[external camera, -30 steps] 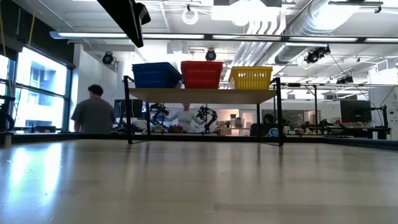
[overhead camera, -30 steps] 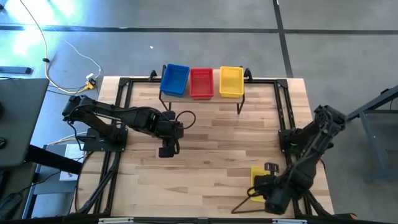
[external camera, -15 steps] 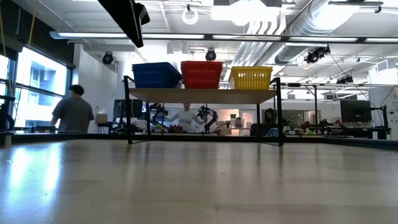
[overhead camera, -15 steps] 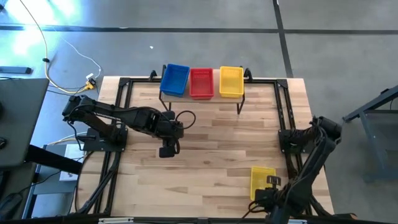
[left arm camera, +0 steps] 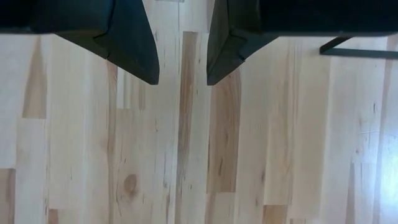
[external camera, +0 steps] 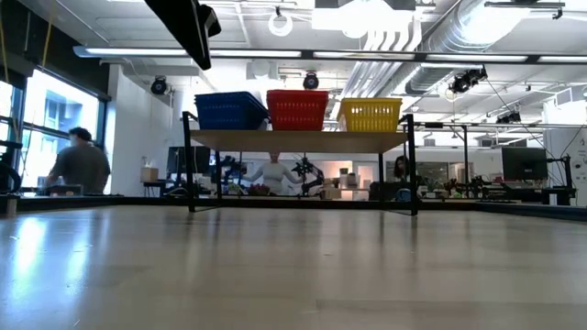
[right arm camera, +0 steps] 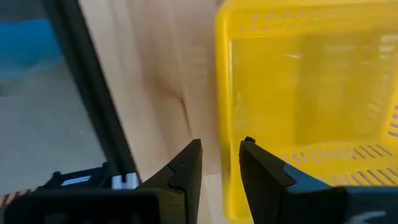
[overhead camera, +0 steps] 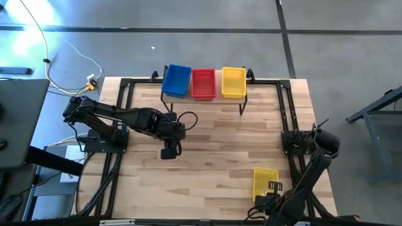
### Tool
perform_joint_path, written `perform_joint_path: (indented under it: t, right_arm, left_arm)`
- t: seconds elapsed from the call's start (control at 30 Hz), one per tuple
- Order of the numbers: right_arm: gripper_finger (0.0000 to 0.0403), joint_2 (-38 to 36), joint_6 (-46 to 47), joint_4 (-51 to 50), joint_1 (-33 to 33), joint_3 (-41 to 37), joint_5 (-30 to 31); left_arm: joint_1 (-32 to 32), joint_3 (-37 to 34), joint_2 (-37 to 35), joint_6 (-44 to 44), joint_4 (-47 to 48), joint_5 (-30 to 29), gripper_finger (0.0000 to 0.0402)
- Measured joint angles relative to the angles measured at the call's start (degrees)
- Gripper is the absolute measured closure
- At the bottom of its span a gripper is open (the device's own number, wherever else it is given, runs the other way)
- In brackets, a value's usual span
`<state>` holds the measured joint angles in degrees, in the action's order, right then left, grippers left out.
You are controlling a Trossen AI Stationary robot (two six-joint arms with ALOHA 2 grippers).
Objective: Stack baskets on shelf by color
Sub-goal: Stack the yellow bin on top of the yellow bin on the shelf
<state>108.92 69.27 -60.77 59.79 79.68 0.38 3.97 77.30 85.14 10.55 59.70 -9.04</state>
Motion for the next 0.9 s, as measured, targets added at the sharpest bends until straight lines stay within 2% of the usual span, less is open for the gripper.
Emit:
perform_joint_path:
  t: [0.13,0.3,0.53,0.9]
  right_arm:
    - [0.0323,1.0,1.27,-1.74,0.0,0.01,-0.02]
    - [0.0392,0.96,0.75,-2.75,-0.07,0.07,1.21]
    - [0.0399,-0.44,1.02,-6.0,-1.02,0.07,1.92]
    - [0.0401,-6.62,-0.9,-7.27,-4.82,0.09,11.69]
  left_arm:
    - [0.0,0.0,0.0,-0.17,0.0,0.0,0.0275]
    - [0.0,0.0,0.0,-0.19,-0.01,-0.02,0.0275]
    - [0.0,0.0,0.02,-0.22,-0.02,-0.04,0.0275]
    - [0.26,0.0,0.02,-0.2,0.02,-0.13,0.0275]
